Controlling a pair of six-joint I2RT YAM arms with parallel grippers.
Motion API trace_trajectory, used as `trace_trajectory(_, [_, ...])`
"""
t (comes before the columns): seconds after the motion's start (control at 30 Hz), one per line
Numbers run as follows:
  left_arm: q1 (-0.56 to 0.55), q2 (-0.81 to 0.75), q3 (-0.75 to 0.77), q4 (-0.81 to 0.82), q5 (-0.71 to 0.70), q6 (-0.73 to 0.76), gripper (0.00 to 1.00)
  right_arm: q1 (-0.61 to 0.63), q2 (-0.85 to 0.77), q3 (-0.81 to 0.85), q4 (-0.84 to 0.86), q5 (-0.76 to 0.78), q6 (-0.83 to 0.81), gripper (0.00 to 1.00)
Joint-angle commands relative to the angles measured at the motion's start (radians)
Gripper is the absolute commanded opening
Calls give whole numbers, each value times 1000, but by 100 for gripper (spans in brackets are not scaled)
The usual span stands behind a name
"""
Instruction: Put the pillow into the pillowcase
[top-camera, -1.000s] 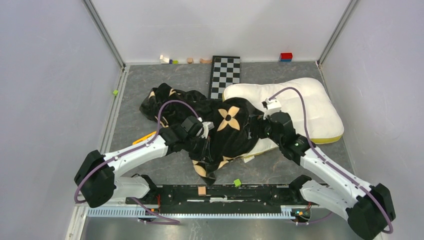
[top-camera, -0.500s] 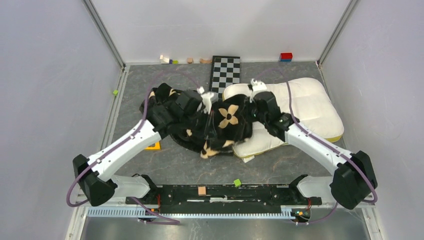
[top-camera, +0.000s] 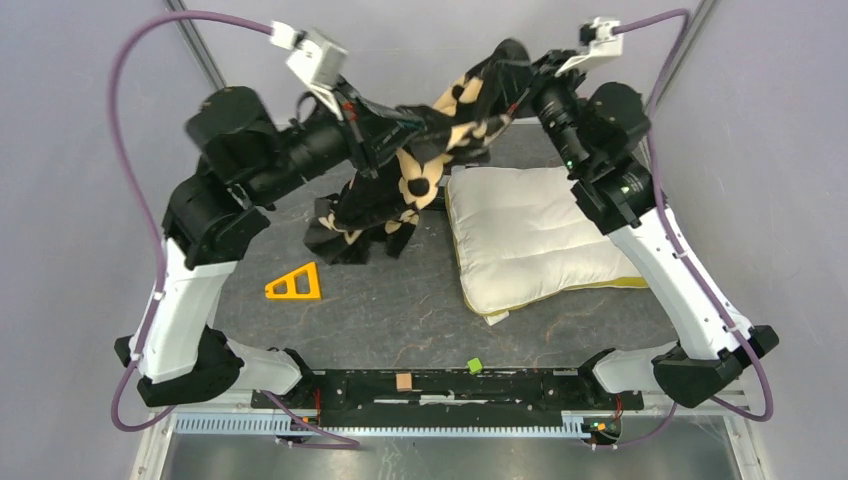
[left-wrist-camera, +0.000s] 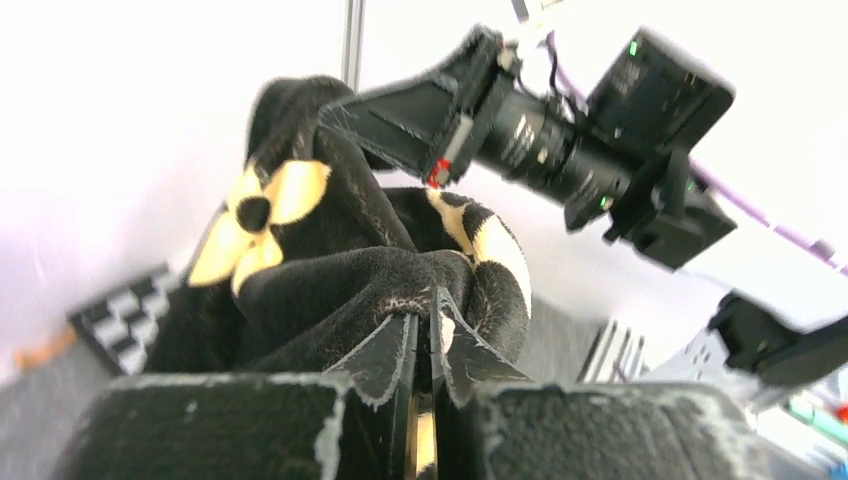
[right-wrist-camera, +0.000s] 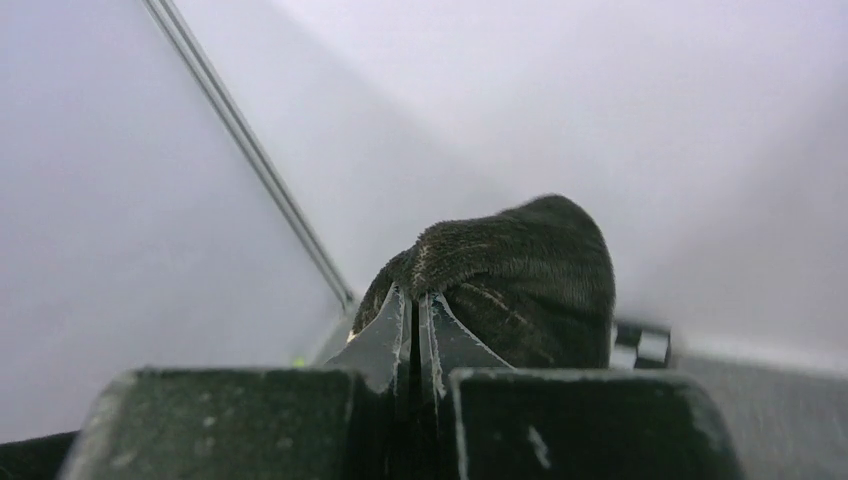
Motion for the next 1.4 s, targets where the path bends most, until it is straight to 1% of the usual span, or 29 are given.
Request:
trace_trajectory(0.0, [-4,3,132,251,19,53,2,-5,-16,188,176,90,-63,0])
trace_trajectory(0.13, [-4,23,210,306,18,54,2,-5,-37,275,239,125,-137,0])
trace_trajectory(0.27, [-4,50,264,310,70,30,3,-5,-98,239,314,147,-192,0])
trace_trajectory(0.33, [-4,52,260,317,48,30,3,-5,-115,231,332,164,-209,0])
trace_trajectory(0.4, [-4,52,255,308,-51,47,3,-5,-95,286,297,166,-231,0])
trace_trajectory(0.5, [-3,56,257,274,-360,76,2,-5,-75,329,249,174,-265,0])
trace_trajectory(0.6, [1,124,349,163,-591,118,2,-5,-68,329,213,195,-290,0])
trace_trajectory(0.63, [10,156,373,131,-623,121,2,-5,-65,324,204,201,-299,0])
trace_trajectory(0.7, [74,198,374,89,-617,82,3,-5,-48,323,180,220,-313,0])
trace_trajectory(0.73, [116,213,360,82,-595,23,2,-5,-40,318,170,228,-323,0])
trace_trajectory(0.8, [241,251,348,70,-463,-123,3,-5,-25,300,165,249,-337,0])
trace_trajectory(0.83, [282,273,349,93,-409,-170,3,-5,-17,294,165,261,-349,0])
trace_trajectory(0.93, [295,327,368,211,-313,-196,3,-5,1,296,165,314,-375,0])
trace_trajectory(1.0, [295,370,437,260,-272,-225,3,-5,-3,310,181,331,-376,0])
trace_trajectory(1.03, [295,393,465,290,-235,-233,2,-6,-8,321,196,336,-403,0])
trace_trajectory(1.1, [294,409,484,384,-184,-253,3,-5,-26,340,227,356,-416,0])
trace_trajectory(1.13, [295,412,488,426,-185,-262,3,-6,-37,346,238,363,-421,0])
trace_trajectory(1.2, [315,435,524,454,-188,-294,3,-5,-81,335,259,363,-423,0])
trace_trajectory(1.23, [335,450,544,451,-178,-323,3,-6,-106,308,265,361,-420,0])
trace_trajectory(1.3, [390,462,533,445,-164,-396,3,-5,-169,230,269,346,-401,0])
trace_trajectory(1.37, [455,470,508,413,-138,-458,3,-5,-254,108,261,320,-348,0])
